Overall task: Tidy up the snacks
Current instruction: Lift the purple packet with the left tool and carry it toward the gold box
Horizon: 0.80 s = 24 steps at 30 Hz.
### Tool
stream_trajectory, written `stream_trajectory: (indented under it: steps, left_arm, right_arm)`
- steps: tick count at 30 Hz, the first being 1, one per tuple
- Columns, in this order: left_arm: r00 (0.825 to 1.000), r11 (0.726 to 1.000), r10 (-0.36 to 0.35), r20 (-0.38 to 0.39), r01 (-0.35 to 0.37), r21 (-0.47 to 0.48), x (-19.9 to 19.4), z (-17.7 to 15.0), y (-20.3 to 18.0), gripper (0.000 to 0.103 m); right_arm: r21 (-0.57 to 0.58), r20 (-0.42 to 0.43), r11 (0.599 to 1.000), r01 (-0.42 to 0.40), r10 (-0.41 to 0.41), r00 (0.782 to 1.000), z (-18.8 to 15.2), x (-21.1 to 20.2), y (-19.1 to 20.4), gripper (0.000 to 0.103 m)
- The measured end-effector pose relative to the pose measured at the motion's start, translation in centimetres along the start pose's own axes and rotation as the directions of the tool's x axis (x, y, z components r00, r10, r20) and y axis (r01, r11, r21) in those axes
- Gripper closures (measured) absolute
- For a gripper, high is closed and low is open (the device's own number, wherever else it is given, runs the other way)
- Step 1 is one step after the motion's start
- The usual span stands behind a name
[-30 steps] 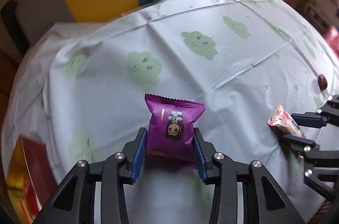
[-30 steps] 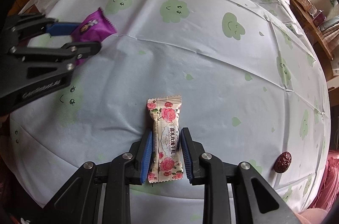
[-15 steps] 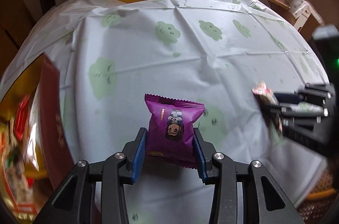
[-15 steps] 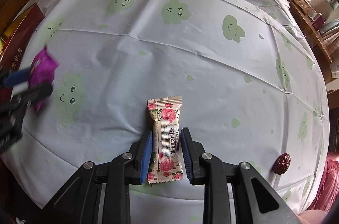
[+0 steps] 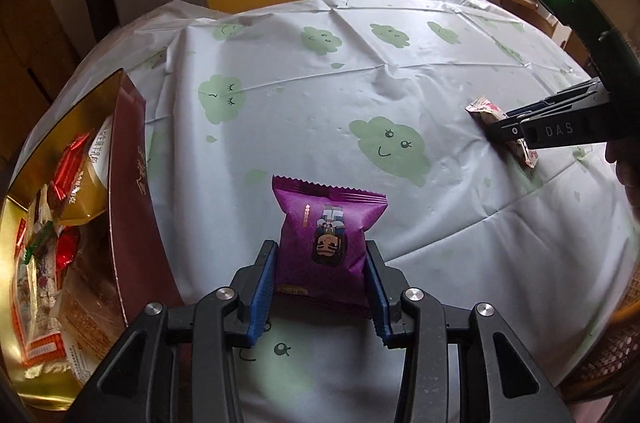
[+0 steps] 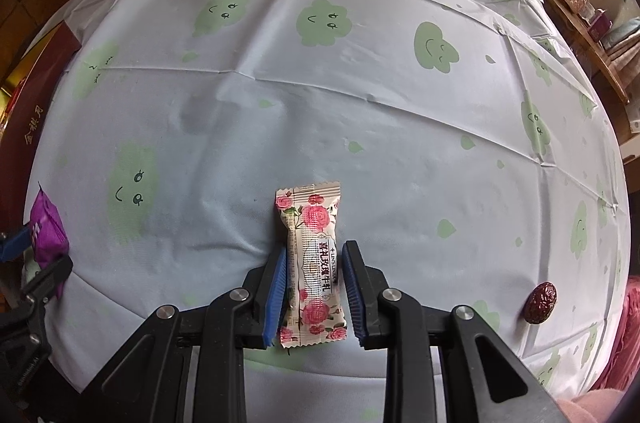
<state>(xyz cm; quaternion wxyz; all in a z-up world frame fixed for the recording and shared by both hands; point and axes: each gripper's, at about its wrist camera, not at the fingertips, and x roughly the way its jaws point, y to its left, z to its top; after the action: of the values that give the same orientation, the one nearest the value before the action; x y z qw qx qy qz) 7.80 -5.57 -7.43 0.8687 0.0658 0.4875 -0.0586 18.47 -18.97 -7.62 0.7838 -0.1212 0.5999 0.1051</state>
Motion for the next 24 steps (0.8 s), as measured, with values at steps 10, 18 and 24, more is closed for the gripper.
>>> stream_trajectory:
  steps: [10, 18, 24]
  left_arm:
    - [0.997, 1.000, 0.011, 0.070, -0.012, 0.014, -0.2, -0.8, -0.2, 0.060]
    - [0.994, 0.999, 0.026, 0.108, -0.028, 0.024, -0.4, -1.2, -0.4, 0.060]
    - [0.994, 1.000, 0.021, 0.107, -0.023, 0.016, -0.7, -1.1, -0.4, 0.062]
  right_arm:
    - [0.018, 0.001, 1.000, -0.002, 0.002, 1.000, 0.2, -0.2, -1.3, 0.074]
    - [0.009, 0.008, 1.000, 0.006, -0.006, 1.000, 0.0, 0.1, -1.2, 0.077]
    - [-0.021, 0.025, 0.999, 0.028, -0.027, 0.999, -0.5, 0.2, -1.1, 0.077]
